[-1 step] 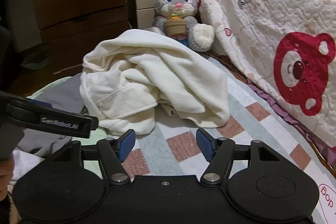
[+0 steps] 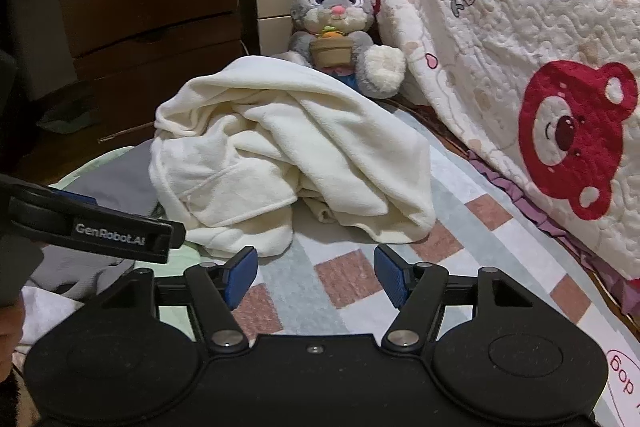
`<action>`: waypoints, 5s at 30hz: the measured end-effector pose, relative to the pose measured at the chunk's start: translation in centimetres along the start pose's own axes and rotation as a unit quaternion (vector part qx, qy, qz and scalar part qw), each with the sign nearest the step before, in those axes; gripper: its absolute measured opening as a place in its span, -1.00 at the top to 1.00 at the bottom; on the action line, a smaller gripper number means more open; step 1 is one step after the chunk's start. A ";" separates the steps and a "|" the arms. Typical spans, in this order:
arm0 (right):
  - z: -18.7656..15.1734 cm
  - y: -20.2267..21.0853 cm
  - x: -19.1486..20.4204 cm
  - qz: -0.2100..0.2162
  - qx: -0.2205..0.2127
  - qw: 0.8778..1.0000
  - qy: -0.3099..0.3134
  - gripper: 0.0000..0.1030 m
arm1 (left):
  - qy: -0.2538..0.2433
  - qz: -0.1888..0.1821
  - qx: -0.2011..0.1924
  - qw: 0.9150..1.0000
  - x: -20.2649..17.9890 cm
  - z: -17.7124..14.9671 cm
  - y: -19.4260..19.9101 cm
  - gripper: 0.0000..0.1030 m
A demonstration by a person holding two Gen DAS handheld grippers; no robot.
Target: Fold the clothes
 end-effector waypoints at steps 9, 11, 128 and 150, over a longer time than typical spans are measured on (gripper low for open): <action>-1.8 -0.2 -2.4 -0.004 -0.005 1.000 -0.007 -0.37 | -0.021 0.007 -0.013 1.000 -0.7 0.4 0.6 -1.00; -2.2 -0.3 -2.9 -0.005 -0.006 1.000 -0.008 -0.37 | -0.022 0.005 -0.012 1.000 -0.4 0.4 0.5 -1.00; -11.2 -2.9 -14.9 -0.098 0.004 0.994 -0.039 -0.62 | -0.175 -0.293 -0.136 0.930 -12.0 0.9 -1.1 0.85; -13.3 -3.4 -17.0 -0.076 0.023 0.990 -0.120 -0.63 | -0.004 -0.112 -0.103 0.988 2.3 3.3 -14.6 -0.37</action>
Point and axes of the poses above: each gripper's, at about its wrist camera, not at the fingertips, and y roughly against the way its jaws point, x to its left, z to its top, the point moved 9 cm from there along -y, roughly the way its jaws point, and after that the axes turned 10 degrees about -z, right-handed, at the moved point
